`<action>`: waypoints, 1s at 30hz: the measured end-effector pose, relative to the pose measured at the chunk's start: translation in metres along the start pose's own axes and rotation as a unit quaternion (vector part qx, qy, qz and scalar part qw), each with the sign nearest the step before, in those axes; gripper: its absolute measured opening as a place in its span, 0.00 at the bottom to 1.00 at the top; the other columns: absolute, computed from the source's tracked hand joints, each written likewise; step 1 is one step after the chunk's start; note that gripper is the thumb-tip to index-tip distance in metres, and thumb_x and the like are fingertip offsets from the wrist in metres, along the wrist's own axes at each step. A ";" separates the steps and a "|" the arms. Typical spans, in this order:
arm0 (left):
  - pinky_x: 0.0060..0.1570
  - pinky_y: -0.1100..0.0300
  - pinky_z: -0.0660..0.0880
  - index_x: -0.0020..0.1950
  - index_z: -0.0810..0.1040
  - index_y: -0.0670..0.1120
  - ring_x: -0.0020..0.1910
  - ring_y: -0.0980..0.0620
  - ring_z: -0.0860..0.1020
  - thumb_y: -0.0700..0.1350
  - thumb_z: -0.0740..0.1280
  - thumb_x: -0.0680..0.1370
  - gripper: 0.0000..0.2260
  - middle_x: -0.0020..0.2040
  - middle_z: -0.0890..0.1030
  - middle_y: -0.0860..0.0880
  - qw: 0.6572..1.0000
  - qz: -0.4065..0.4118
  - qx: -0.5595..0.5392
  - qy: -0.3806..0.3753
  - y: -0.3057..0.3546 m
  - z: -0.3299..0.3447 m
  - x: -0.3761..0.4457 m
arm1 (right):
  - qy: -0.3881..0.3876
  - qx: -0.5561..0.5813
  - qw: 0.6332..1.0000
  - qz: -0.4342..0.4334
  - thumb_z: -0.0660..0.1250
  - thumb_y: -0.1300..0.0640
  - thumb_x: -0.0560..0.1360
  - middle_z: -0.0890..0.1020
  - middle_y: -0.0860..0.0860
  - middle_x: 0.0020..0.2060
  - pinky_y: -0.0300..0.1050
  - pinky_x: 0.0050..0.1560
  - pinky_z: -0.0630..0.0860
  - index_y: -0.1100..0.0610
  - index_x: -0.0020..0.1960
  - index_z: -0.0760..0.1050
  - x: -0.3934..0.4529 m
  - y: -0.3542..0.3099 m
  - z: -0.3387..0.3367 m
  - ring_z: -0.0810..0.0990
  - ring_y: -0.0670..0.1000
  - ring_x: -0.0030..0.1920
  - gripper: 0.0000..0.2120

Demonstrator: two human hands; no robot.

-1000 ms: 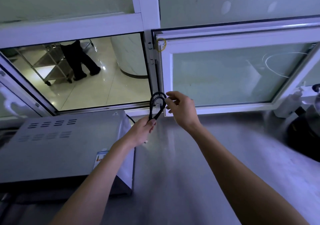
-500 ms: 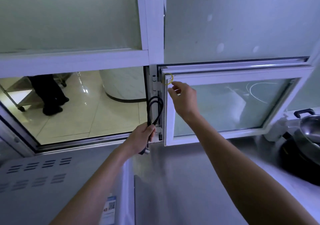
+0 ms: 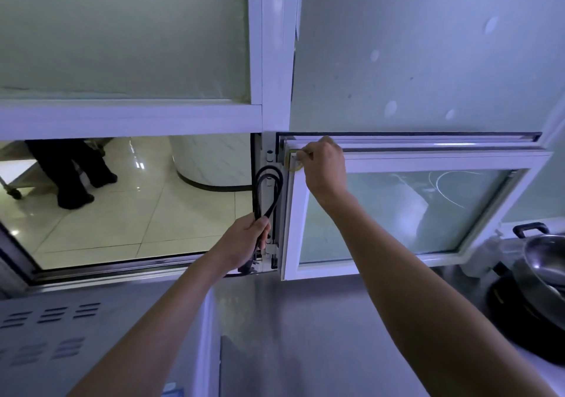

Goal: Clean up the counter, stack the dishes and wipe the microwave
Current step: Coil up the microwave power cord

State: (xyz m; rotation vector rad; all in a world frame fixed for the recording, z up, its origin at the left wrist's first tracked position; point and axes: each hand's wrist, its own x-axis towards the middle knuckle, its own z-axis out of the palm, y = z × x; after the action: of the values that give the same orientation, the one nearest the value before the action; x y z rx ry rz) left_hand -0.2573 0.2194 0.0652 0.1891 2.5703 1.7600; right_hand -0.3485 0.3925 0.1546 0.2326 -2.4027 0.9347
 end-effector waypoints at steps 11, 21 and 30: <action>0.37 0.66 0.70 0.40 0.71 0.43 0.33 0.53 0.72 0.44 0.54 0.86 0.16 0.31 0.74 0.48 0.999 -0.020 -0.042 0.011 0.001 0.001 -0.019 | -0.009 0.161 0.987 0.023 0.65 0.56 0.77 0.80 0.47 0.39 0.34 0.38 0.68 0.57 0.41 0.79 -0.024 -0.003 -0.005 0.76 0.45 0.39 0.09; 0.32 0.65 0.68 0.42 0.72 0.42 0.29 0.55 0.72 0.42 0.55 0.86 0.14 0.32 0.74 0.47 0.995 -0.054 -0.079 0.018 -0.031 0.032 -0.069 | -0.098 0.431 0.865 0.236 0.70 0.56 0.76 0.85 0.53 0.37 0.45 0.46 0.79 0.55 0.39 0.83 -0.142 0.028 -0.018 0.82 0.50 0.39 0.08; 0.34 0.66 0.68 0.42 0.74 0.46 0.32 0.57 0.72 0.46 0.57 0.85 0.13 0.30 0.77 0.54 0.996 -0.092 -0.005 -0.015 -0.087 0.066 -0.104 | -0.113 0.551 0.745 0.359 0.67 0.58 0.79 0.85 0.57 0.46 0.44 0.47 0.74 0.56 0.42 0.79 -0.219 0.057 -0.024 0.83 0.55 0.45 0.07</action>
State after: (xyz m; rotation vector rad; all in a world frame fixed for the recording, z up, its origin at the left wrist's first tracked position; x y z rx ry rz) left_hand -0.1564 0.2381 -0.0455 -0.0213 2.4683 1.6898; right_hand -0.1745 0.4434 0.0164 -0.2196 -1.7633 2.7597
